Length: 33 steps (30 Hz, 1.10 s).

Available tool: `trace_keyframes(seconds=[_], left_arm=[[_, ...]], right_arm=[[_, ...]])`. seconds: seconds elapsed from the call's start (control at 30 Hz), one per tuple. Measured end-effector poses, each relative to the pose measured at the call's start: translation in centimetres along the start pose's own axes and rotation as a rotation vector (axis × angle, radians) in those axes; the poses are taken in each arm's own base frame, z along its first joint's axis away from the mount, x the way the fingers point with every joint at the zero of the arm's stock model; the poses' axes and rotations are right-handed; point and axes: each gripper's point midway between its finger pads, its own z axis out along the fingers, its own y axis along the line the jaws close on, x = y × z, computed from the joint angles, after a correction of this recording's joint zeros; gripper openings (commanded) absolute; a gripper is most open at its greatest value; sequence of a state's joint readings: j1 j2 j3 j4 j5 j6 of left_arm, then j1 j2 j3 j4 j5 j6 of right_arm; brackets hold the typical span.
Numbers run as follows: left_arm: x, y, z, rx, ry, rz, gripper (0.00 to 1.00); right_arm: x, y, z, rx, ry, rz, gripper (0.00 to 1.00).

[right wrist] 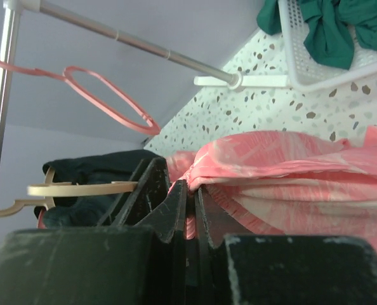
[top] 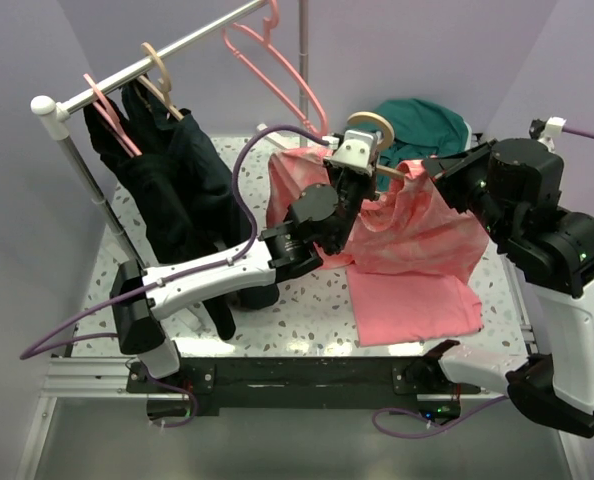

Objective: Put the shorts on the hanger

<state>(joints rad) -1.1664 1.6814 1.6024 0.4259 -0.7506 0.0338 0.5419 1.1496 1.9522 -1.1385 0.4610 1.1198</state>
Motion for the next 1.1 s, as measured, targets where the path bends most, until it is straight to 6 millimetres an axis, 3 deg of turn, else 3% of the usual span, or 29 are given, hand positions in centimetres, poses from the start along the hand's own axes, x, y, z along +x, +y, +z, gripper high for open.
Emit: trace_keyframes(seconds=[0.13,0.27,0.4,0.53,0.63,0.77,0.83,1.0,1.1], left_arm=[[1.8,1.3,0.2,-0.064,0.094,0.018,0.00],[2.2,2.6,1.1,-0.088,0.149,0.011,0.00],[1.3,1.7,2.4,-0.049,0.183,-0.016,0.00],[1.2,-0.1,2.3,0.025,0.227,-0.041,0.00],[2.0,-1.1,1.9,0.084,0.264,-0.043,0.00],[4.0,-1.1,0.9,0.152,0.330,-0.045,0.00],[5.1,-0.4,0.3,0.188,0.373,-0.055,0.00],[7.3,2.7,-1.7,0.200,0.448,-0.048,0.00],[6.5,2.9,-2.5,0.229,0.452,-0.052,0.00]], right_arm=[[-0.8,-0.9,-0.6,0.005,-0.045,0.004,0.08],[-0.5,-2.4,-0.8,0.022,-0.054,-0.005,0.10],[-0.6,-2.4,-0.5,0.026,-0.064,-0.008,0.12],[-1.0,-1.5,-0.2,0.012,-0.075,-0.009,0.16],[-0.9,-1.3,0.1,0.009,-0.074,-0.032,0.29],[0.2,-1.2,0.1,-0.038,-0.029,-0.123,0.64],[1.1,-1.2,0.0,-0.066,0.016,-0.190,0.74],[2.7,-1.3,-0.6,-0.135,0.105,-0.382,0.86],[3.3,-2.0,-1.5,-0.185,0.135,-0.503,0.87]])
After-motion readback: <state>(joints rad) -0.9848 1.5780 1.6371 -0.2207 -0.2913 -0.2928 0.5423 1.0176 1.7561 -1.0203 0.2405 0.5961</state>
